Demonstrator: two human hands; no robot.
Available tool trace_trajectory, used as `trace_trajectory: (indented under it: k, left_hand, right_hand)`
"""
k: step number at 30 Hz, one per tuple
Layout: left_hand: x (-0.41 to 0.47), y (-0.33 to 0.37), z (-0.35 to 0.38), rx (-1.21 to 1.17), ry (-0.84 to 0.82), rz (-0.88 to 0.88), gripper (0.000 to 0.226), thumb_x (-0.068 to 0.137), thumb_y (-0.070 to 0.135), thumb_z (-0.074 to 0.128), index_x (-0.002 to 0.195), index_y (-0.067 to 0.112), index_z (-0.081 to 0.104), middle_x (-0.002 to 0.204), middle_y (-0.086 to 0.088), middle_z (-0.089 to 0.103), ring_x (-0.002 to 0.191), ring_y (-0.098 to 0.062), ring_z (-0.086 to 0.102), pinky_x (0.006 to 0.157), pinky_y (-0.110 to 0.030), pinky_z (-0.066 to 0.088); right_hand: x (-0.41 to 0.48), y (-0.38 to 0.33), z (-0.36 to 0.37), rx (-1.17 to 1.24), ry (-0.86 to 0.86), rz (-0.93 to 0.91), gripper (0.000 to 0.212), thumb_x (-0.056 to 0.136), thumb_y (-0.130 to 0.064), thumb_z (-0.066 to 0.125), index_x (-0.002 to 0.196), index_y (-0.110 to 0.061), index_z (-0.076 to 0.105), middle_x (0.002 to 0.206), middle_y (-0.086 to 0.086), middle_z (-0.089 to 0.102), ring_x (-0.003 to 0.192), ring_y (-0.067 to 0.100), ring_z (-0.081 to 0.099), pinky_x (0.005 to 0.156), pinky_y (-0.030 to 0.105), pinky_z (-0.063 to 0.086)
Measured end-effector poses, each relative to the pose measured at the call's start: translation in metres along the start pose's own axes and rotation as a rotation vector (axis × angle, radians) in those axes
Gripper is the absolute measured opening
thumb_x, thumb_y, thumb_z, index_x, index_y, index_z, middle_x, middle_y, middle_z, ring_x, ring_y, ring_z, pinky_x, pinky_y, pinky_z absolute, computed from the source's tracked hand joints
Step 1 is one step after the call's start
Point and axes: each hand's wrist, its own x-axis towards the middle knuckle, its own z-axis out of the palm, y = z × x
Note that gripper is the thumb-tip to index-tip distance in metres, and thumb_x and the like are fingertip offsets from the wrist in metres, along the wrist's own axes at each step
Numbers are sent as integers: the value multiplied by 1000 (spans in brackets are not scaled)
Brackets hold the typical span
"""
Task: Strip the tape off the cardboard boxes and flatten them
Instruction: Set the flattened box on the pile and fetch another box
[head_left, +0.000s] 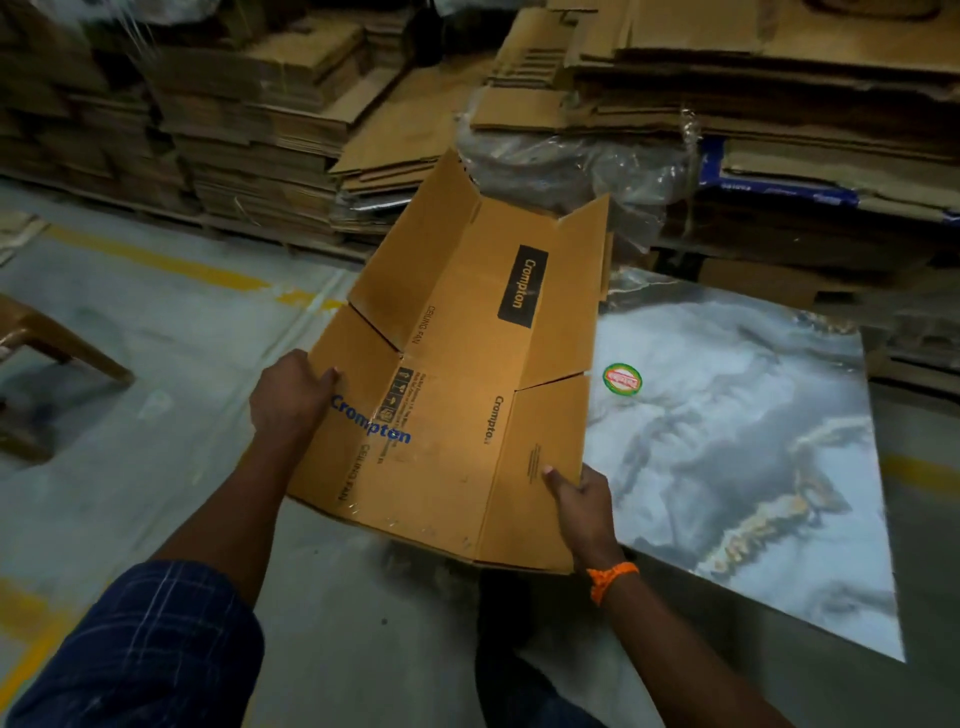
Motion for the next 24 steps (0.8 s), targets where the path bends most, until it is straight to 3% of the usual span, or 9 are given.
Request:
trace_trajectory:
  k: [5, 9, 11, 14, 18, 20, 24]
  left_hand:
    - [76, 6, 26, 22, -46, 40, 36, 95, 44, 64, 99, 9, 57, 96, -17, 66, 90, -39, 64, 71, -40, 48]
    - [124, -22, 49, -4, -142, 49, 37, 96, 44, 63, 95, 8, 53, 93, -19, 65, 86, -40, 63, 67, -40, 46]
    - [139, -42, 62, -19, -220, 45, 40, 96, 46, 63, 95, 8, 51, 91, -19, 64, 85, -40, 63, 68, -43, 50]
    - [148, -59, 75, -41, -320, 24, 44, 98, 49, 59, 102, 6, 51, 94, -16, 62, 86, -36, 62, 70, -42, 49]
    - [162, -75, 85, -122, -441, -8, 48, 99, 51, 55, 109, 4, 50, 96, -12, 55, 94, -34, 59, 75, -41, 46]
    - [173, -85, 90, -159, -497, -2, 50, 100, 51, 55, 112, 2, 52, 101, -14, 57, 99, -36, 59, 77, -42, 46]
    - [196, -114, 103, -179, -596, -54, 64, 99, 52, 56, 122, -8, 56, 123, -29, 59, 112, -45, 58, 93, -49, 50]
  right_hand:
    - [52, 6, 51, -54, 50, -1, 26, 98, -29, 64, 120, -14, 69, 107, 2, 74, 97, 19, 71, 76, 26, 57]
    - [59, 13, 84, -89, 60, 49, 24, 97, -35, 64, 116, -21, 67, 106, -3, 74, 95, 12, 70, 79, 29, 60]
    - [60, 13, 92, -108, 63, 83, 22, 97, -33, 65, 116, -22, 65, 106, -3, 73, 96, 14, 70, 74, 20, 57]
    - [61, 9, 97, -172, 134, 105, 36, 95, -33, 68, 126, -17, 59, 114, 1, 68, 102, 19, 67, 81, 26, 55]
    - [54, -1, 107, -271, 243, 109, 52, 90, -34, 73, 130, -11, 48, 115, 1, 61, 99, 17, 60, 75, 23, 47]
    - [49, -4, 114, -311, 273, 87, 61, 88, -36, 76, 134, -15, 43, 116, -2, 59, 100, 17, 60, 79, 26, 50]
    - [32, -2, 136, -340, 328, 51, 65, 86, -36, 79, 137, -20, 42, 118, -5, 60, 100, 15, 61, 72, 15, 46]
